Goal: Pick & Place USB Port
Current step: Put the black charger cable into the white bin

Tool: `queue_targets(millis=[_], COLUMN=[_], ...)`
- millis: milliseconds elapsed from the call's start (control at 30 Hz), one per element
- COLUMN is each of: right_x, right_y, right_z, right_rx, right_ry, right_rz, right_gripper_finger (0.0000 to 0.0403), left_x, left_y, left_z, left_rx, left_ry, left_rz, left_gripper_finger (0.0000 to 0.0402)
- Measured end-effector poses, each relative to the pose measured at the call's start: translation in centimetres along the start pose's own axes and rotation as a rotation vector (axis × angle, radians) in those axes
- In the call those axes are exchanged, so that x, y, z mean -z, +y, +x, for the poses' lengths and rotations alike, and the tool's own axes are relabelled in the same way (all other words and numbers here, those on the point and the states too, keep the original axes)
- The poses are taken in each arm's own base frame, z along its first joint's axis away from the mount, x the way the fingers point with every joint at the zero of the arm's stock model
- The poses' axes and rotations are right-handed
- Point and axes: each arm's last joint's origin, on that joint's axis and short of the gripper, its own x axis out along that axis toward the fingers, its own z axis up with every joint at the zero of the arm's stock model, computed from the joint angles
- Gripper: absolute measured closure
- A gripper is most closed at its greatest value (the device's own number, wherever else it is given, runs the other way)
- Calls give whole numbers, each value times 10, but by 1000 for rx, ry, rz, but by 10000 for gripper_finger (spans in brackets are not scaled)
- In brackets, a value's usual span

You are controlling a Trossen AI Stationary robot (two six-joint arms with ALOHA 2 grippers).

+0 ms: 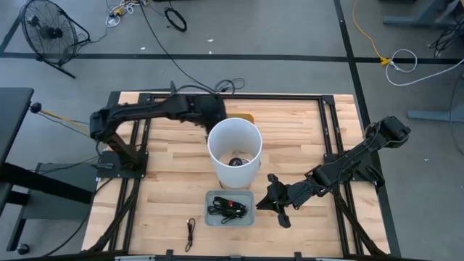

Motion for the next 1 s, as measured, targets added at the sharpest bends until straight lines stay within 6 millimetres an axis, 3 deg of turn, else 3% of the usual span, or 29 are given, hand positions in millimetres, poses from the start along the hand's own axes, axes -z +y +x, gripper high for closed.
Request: queue_targets(millis=[233, 300, 467, 600, 833, 1000], right_x=[0, 0, 0, -1, -1, -2], right_y=[0, 0, 0, 0, 1, 1], right_z=[0, 0, 0, 0, 0, 0], right_rx=[-1, -2, -2, -4, -8, -8], right_ry=[0, -2, -3, -7, -15, -16], right_rz=[20, 21, 44, 45, 47, 40], right_gripper_finger=[365, 365, 365, 365, 365, 365], left_x=[27, 39, 76, 101, 145, 167], left_y=[0, -13, -55, -98, -182, -217], left_z=[-71, -87, -108, -107, -76, -67], left_rx=[40, 85, 150, 198, 417, 480], left_ry=[110, 149, 207, 199, 280, 249], left_rz=[-241, -338, -337, -491, -463, -490], left_gripper_finger=[295, 298, 303, 303, 303, 303])
